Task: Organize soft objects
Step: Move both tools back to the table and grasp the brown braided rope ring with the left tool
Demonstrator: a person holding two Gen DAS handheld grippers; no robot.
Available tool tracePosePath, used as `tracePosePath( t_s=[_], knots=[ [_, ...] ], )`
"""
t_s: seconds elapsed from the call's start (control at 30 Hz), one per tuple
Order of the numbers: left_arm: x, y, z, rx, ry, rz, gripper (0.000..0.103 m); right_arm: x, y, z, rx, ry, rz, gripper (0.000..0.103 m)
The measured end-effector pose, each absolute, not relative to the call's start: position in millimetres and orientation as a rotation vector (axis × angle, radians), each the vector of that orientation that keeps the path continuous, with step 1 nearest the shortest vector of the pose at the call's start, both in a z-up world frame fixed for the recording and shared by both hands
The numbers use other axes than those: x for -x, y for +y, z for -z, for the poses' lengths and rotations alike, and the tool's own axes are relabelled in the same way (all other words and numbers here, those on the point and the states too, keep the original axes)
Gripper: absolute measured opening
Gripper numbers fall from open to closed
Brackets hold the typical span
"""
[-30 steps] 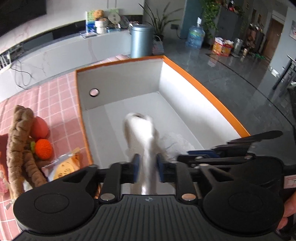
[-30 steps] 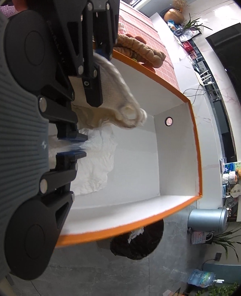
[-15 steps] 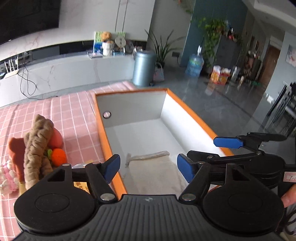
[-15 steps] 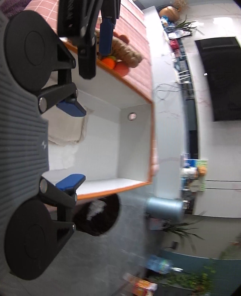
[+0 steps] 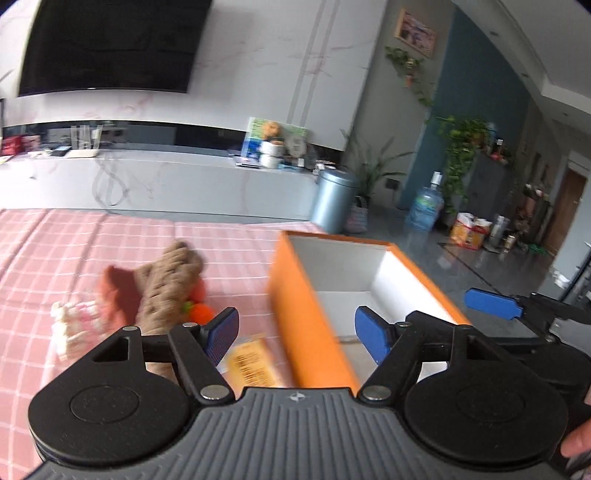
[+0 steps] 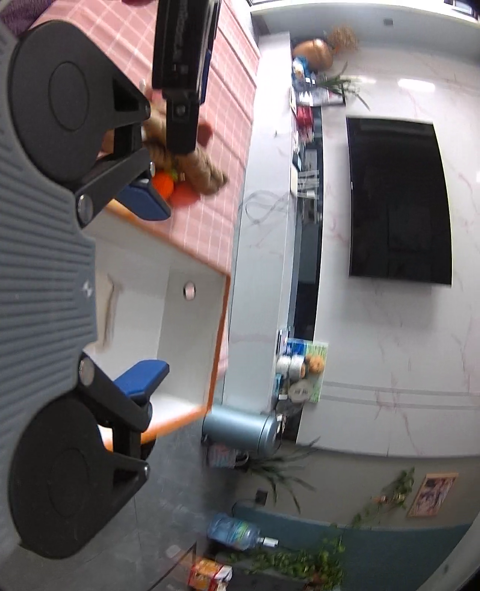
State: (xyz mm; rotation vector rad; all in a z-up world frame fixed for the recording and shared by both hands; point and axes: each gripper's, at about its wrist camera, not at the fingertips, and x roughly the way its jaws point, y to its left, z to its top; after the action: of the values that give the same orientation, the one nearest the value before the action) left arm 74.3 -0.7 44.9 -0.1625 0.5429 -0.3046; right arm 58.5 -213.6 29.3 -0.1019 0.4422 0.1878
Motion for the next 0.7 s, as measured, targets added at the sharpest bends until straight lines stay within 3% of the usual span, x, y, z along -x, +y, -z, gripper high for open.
tracePosePath(
  t_s=[0.4,0.53,0.7],
  knots=[
    [-49,55,-16,0.184,0.548,0.153,0.077,-39,-133,-3,0.229,0.461,-0.344,0.085],
    [-52,72,-4,0.221,0.589,0.178,0.073,-41,-119,2,0.268,0.465,-0.380,0.080],
    [-61,79,0,0.224,0.610,0.198,0.070,-51,-102,13,0.344,0.490,-0.416,0.063]
  ],
)
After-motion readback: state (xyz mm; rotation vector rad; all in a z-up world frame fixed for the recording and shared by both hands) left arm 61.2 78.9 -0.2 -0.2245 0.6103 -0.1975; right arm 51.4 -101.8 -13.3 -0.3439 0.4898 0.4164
